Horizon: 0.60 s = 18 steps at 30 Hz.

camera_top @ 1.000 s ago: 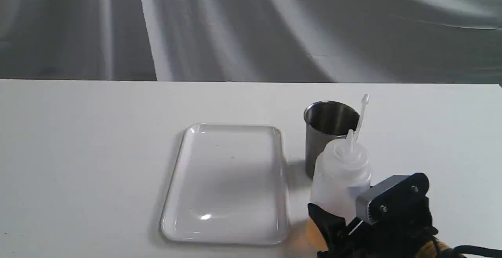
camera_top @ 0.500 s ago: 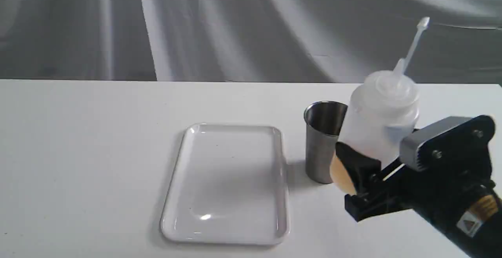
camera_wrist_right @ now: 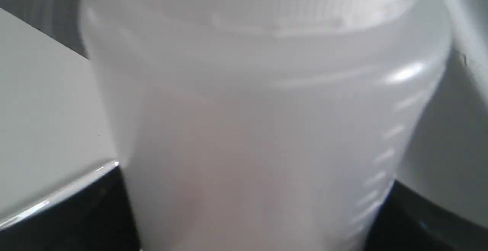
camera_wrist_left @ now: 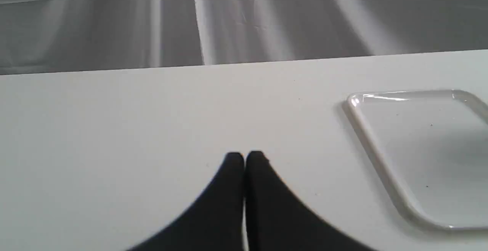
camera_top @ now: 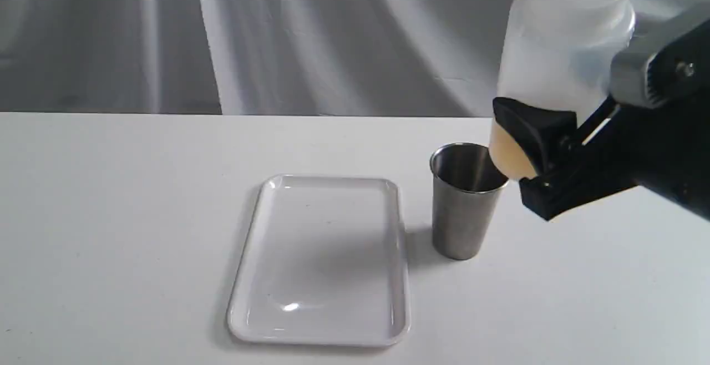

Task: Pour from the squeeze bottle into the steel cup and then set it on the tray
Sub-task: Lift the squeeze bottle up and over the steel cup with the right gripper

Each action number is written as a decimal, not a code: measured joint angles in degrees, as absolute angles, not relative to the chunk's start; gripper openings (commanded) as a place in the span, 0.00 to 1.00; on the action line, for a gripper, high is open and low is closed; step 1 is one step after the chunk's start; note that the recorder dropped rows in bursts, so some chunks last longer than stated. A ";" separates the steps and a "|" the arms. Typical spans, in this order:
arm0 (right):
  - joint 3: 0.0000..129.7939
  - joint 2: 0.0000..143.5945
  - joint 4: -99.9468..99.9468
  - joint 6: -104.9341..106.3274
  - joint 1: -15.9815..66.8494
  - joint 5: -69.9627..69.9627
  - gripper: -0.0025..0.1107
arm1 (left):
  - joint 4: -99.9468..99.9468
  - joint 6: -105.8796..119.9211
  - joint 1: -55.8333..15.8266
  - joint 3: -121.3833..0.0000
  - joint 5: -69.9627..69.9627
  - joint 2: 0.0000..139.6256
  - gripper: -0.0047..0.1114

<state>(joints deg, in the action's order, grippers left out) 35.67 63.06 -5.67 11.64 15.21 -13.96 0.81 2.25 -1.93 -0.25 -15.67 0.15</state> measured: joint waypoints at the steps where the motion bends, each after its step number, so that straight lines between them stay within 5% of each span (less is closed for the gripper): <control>1: 37.16 62.91 -9.25 7.96 14.30 -11.63 0.02 | 0.81 2.25 -1.93 -0.26 -15.67 0.15 0.04; 18: 47.27 65.87 -74.91 -56.60 5.07 17.72 0.02 | 0.81 2.25 -1.93 -0.26 -15.67 0.15 0.04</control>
<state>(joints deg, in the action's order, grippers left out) 47.27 65.87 -74.91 -56.60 5.07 17.72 0.81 2.25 -1.93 -0.25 -15.67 0.15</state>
